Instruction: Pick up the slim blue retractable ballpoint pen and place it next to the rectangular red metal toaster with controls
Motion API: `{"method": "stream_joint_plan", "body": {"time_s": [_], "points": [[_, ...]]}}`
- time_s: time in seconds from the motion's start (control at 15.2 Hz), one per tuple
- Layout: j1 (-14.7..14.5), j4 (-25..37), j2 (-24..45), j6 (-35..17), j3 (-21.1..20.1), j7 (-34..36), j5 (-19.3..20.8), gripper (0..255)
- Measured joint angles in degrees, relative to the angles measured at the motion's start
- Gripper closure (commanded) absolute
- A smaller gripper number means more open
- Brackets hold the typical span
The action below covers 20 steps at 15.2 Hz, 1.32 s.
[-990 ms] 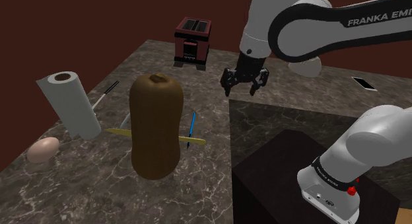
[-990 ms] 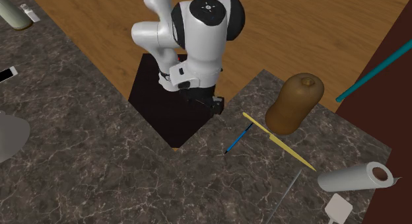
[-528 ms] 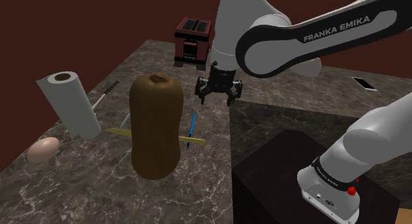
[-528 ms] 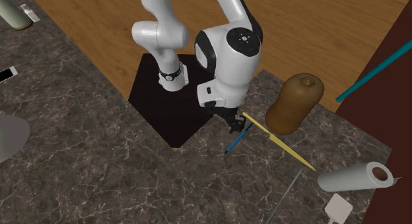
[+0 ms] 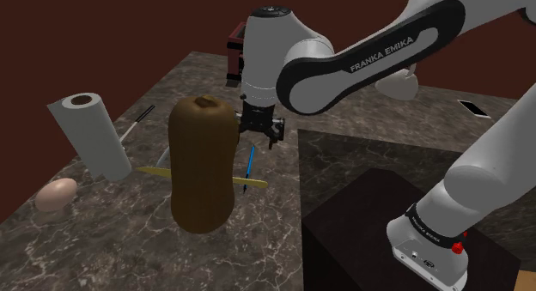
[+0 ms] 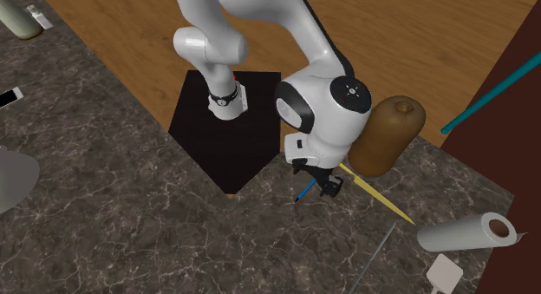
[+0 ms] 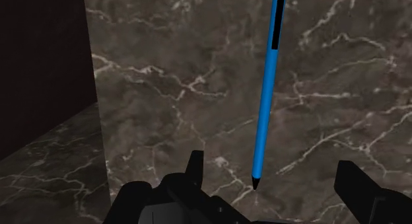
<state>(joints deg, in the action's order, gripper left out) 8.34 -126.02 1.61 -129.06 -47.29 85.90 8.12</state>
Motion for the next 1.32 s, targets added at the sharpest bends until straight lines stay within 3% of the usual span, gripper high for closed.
{"method": "stream_joint_plan", "body": {"time_s": [0.4,0.79,0.86,1.32], "points": [[-0.5,-1.0,4.3,-3.6,0.5,3.6,4.7,0],[-0.6,-1.2,4.8,-4.1,0.7,4.0,5.3,0],[-0.6,-1.2,4.8,-4.1,0.7,4.0,5.3,255],[-0.6,-1.2,4.8,-4.1,0.7,4.0,5.3,255]]}}
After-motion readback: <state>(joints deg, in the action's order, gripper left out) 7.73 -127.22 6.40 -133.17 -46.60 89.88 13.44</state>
